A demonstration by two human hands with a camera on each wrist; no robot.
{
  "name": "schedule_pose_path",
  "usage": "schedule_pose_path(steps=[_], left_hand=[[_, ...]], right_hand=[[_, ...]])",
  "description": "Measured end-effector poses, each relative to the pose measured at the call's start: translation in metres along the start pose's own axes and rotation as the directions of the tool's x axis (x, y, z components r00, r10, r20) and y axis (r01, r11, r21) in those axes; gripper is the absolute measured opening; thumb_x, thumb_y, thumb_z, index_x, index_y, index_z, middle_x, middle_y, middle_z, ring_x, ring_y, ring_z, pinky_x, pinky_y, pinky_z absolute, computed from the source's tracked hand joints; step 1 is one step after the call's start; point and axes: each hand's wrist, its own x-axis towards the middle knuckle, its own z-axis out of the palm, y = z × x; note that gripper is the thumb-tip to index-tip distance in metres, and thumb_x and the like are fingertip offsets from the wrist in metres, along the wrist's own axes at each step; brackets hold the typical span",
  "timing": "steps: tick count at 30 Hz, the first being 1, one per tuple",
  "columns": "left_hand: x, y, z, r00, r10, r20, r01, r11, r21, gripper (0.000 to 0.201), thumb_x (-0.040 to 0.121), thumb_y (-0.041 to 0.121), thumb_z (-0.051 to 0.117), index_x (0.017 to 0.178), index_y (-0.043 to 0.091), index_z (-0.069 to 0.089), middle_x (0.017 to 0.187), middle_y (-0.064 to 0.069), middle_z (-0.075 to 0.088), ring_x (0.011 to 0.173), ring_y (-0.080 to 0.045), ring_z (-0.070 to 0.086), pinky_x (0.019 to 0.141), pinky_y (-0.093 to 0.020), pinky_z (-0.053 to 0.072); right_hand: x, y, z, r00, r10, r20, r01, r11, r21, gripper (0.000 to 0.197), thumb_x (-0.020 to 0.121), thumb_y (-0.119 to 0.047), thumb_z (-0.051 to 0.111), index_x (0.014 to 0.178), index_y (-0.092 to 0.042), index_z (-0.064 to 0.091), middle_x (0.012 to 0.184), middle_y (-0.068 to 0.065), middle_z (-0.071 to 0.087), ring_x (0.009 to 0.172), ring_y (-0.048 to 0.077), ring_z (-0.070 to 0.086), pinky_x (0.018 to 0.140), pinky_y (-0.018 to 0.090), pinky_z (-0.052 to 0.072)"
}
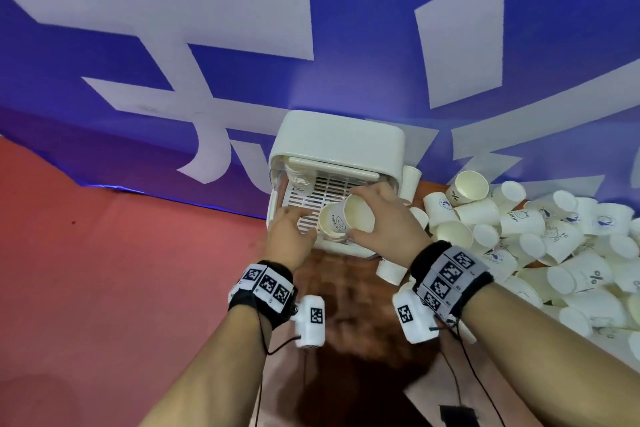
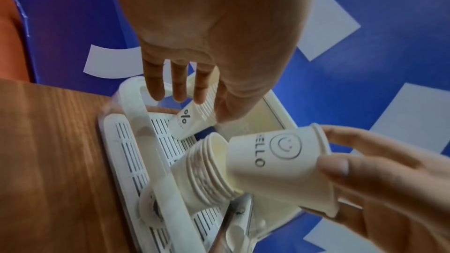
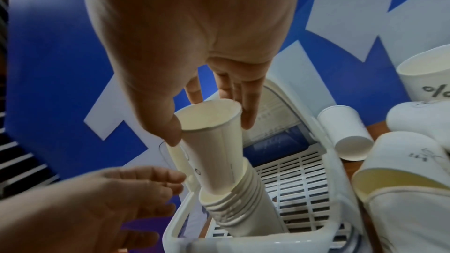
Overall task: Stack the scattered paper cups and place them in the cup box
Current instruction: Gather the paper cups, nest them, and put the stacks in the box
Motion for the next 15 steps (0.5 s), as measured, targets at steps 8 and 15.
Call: schedule_pose_path(steps=[8, 15], left_hand=[[-0.004, -0.022, -0.025, 0.992, -0.074, -0.103, 0.060, 0.989, -0.133, 0.034, 0.080, 0.010, 0.067, 0.113, 0.017, 0.067, 0.115, -0.003, 0.056, 0.107, -0.023, 0.057, 0.101, -0.040, 0.044], [0.006, -0.038, -0.034, 0.986, -0.135, -0.095, 0.116, 0.976, -0.183, 0.033, 0.081, 0.015, 0.066, 0.114, 0.022, 0.065, 0.115, 0.003, 0.053, 0.107, -0.018, 0.055, 0.100, -0.043, 0.046]], right_hand=[[0.020, -0.008, 0.028, 0.997, -0.024, 0.074, 0.035, 0.987, -0.154, 0.070, 0.081, -0.033, 0.071, 0.143, -0.020, 0.043, 0.131, 0.004, 0.038, 0.111, 0.025, 0.054, 0.088, 0.034, 0.047], [0.035, -0.007, 0.048, 0.991, 0.038, 0.128, -0.013, 0.982, -0.190, 0.073, 0.083, -0.038, 0.070, 0.147, -0.021, 0.038, 0.135, 0.002, 0.041, 0.121, 0.023, 0.048, 0.093, 0.039, 0.048]])
